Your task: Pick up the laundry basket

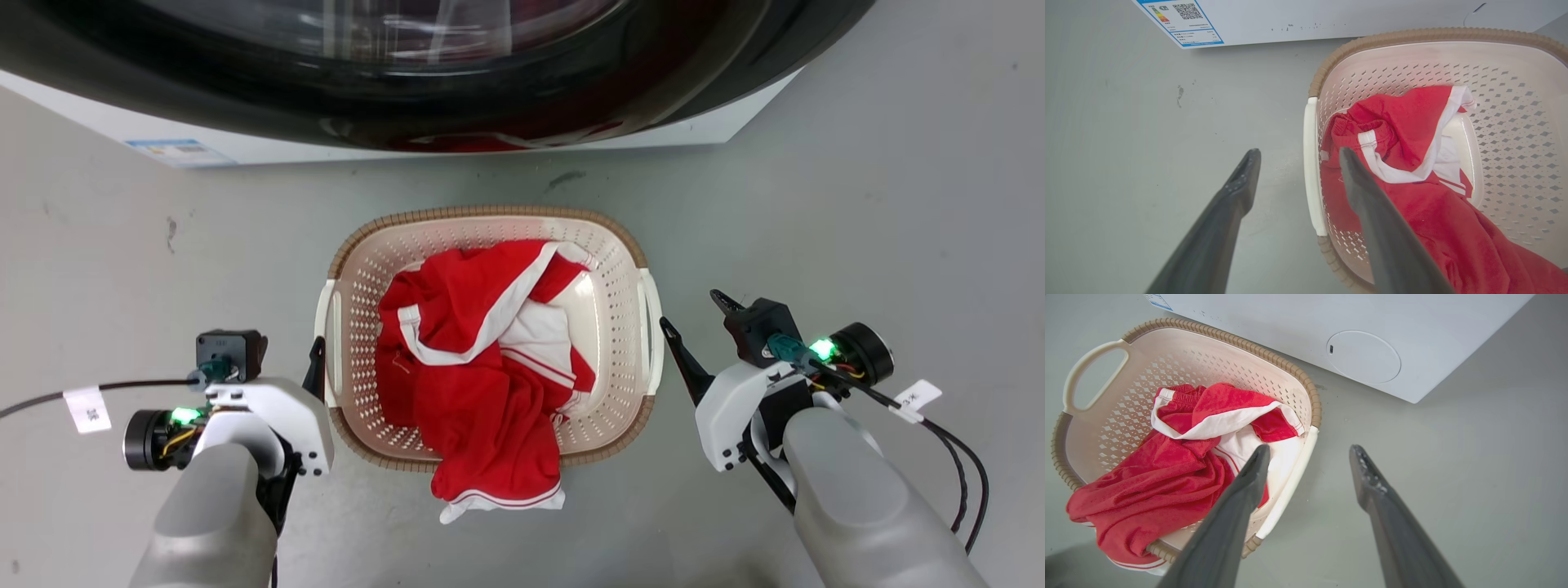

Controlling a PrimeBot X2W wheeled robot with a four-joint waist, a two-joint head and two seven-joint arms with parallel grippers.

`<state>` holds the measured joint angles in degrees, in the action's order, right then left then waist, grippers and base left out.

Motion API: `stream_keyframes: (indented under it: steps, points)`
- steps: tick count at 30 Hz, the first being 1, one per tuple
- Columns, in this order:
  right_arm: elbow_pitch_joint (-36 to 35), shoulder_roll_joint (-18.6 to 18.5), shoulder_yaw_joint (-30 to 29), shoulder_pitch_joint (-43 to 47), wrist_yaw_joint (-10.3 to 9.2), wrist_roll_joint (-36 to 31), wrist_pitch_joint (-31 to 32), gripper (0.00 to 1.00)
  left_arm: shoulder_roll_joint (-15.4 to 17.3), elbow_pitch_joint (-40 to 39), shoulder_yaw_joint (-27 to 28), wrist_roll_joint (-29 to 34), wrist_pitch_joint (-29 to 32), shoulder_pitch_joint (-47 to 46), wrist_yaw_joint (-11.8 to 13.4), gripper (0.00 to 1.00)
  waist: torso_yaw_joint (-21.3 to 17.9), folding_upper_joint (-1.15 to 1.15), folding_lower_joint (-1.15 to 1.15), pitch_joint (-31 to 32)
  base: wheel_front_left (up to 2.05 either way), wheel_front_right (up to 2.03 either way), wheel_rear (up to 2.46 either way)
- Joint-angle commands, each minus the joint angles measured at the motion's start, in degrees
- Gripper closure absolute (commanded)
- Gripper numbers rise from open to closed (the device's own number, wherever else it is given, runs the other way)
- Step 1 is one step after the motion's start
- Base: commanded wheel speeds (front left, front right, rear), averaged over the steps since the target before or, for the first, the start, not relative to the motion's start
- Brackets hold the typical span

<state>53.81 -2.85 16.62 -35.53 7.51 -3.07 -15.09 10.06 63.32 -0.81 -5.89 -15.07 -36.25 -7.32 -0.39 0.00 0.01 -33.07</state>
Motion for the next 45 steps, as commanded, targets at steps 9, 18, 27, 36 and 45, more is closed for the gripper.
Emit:
stream_keyframes:
  steps: [9, 18, 27, 36, 45]
  points:
    - [7.58, -0.05, 2.23, -5.59, -0.04, 2.52, -0.12, 0.00, -0.55, 4.30, -1.79, -1.08, -0.16, -5.02, -0.07, 0.00, 1.26, 0.00, -0.01, -4.51, 0.00, 0.00, 0.00]
    - [12.48, -0.05, 4.02, -9.32, -0.04, 4.80, -0.12, 0.00, -1.22, 7.07, -3.65, -2.41, -0.16, -8.28, -0.10, 0.00, 2.14, 0.00, -0.01, -8.38, 0.00, 0.00, 0.00]
    - [16.42, -0.05, 6.37, -11.90, -0.04, 6.74, -0.04, 0.00, -1.57, 8.50, -6.31, -3.84, -0.16, -10.60, -0.11, 0.00, 2.84, 0.00, -0.01, -11.46, 0.00, 0.00, 0.00]
    - [18.00, -0.05, 8.14, -13.14, -0.04, 8.36, 0.12, 0.00, -2.01, 9.62, -8.60, -5.00, -0.12, -12.27, -0.11, 0.00, 3.26, 0.00, -0.01, -13.49, 0.00, 0.00, 0.00]
    - [18.50, -0.05, 9.72, -14.35, -0.05, 10.62, 0.93, 1.00, -2.23, 10.16, -10.80, -5.98, 0.50, -13.44, -0.11, 1.00, 3.54, 0.00, -0.01, -14.87, 0.00, 0.00, 0.00]
